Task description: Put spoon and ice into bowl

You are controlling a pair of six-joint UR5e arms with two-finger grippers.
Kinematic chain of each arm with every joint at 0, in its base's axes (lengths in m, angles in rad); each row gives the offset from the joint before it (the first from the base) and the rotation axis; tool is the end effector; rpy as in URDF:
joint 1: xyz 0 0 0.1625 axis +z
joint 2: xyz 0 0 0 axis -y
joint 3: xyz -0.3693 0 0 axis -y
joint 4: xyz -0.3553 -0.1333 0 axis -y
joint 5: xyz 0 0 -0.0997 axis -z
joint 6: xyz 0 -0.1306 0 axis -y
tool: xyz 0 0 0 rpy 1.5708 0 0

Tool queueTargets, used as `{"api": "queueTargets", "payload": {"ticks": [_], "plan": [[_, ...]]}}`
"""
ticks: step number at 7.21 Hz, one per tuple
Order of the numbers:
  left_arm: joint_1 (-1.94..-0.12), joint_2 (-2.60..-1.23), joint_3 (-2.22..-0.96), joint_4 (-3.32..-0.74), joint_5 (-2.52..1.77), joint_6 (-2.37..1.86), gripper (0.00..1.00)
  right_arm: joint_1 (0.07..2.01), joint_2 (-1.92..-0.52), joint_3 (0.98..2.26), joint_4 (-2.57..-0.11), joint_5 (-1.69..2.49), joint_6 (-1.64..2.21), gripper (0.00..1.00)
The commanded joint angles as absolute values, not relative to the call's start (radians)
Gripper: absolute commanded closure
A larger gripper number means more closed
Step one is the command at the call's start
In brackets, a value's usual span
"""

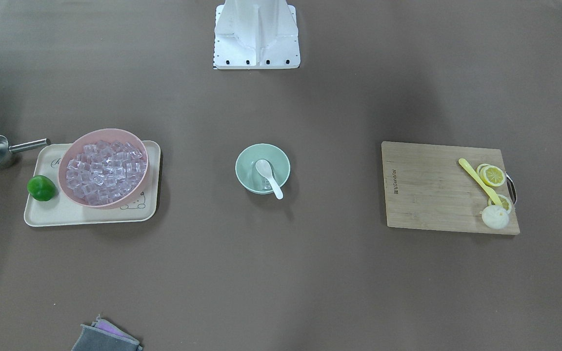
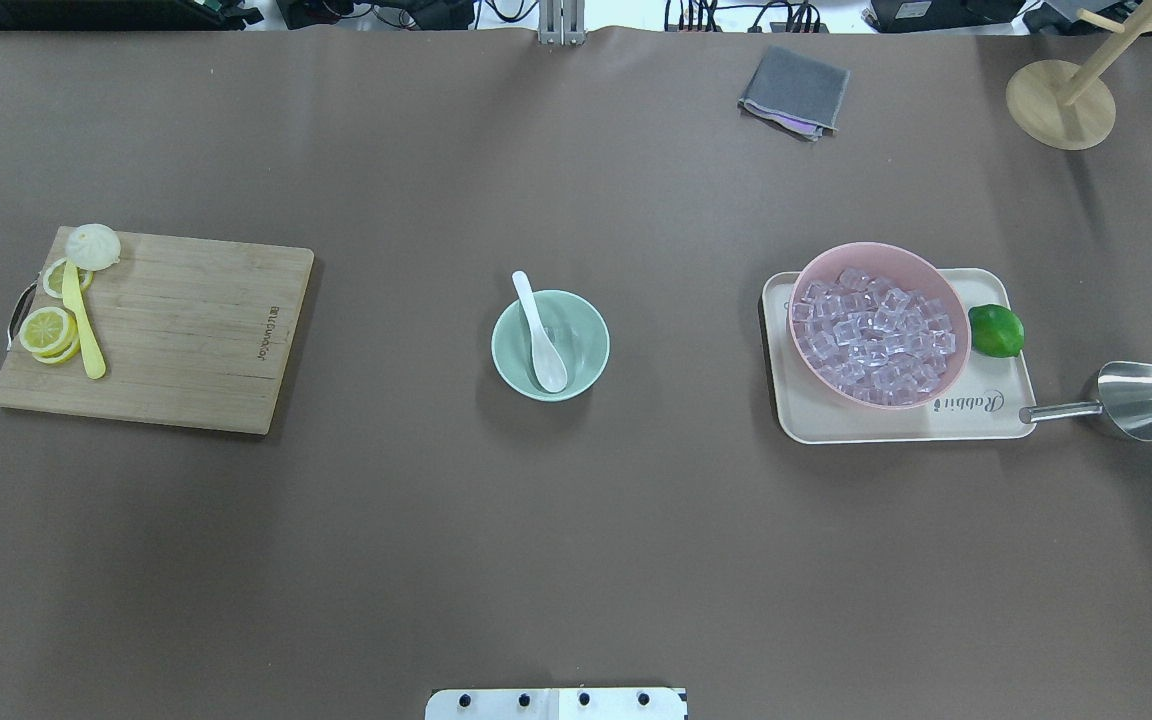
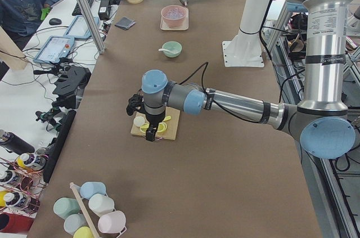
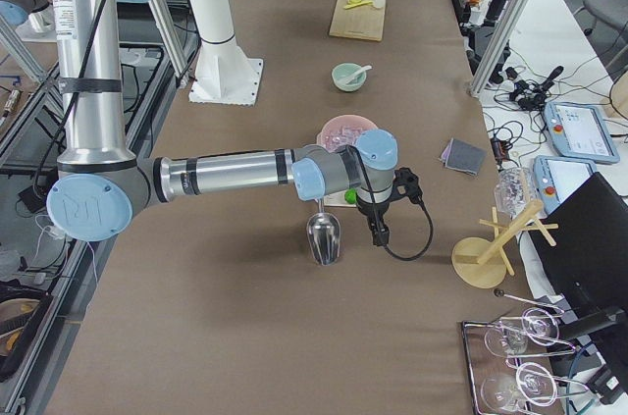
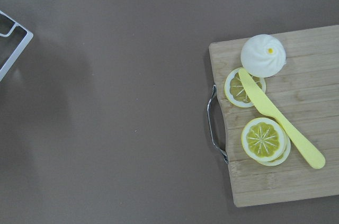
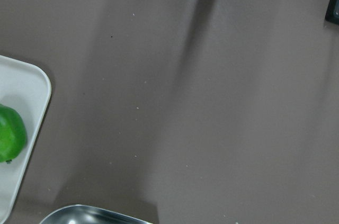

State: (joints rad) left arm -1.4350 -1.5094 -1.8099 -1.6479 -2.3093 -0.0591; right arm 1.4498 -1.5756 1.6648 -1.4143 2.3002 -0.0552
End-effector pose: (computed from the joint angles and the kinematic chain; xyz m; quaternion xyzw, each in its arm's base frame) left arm 0.0157 -0.4499 0.5366 0.0831 0.3678 0.0813 0.9226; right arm -0.0111 -0.4746 0.5703 0.1028 -0.3576 -0.1251 0.9197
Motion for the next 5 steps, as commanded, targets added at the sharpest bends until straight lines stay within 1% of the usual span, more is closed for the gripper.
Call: {"api": "queueTargets", "payload": {"ticks": [1,5], "plan": [[-1.443,-1.476,-1.781,-1.651,-2.327,-0.063,0.02,1.465,-1.592,1.649,-1.417,2.299,-0.091,0.0],[-1.532,-1.453,-1.761,-1.637,-2.376,-0.06,0.02,1.465,-1.595,1.654,-1.413,2.299,-0.077,0.0]]}}
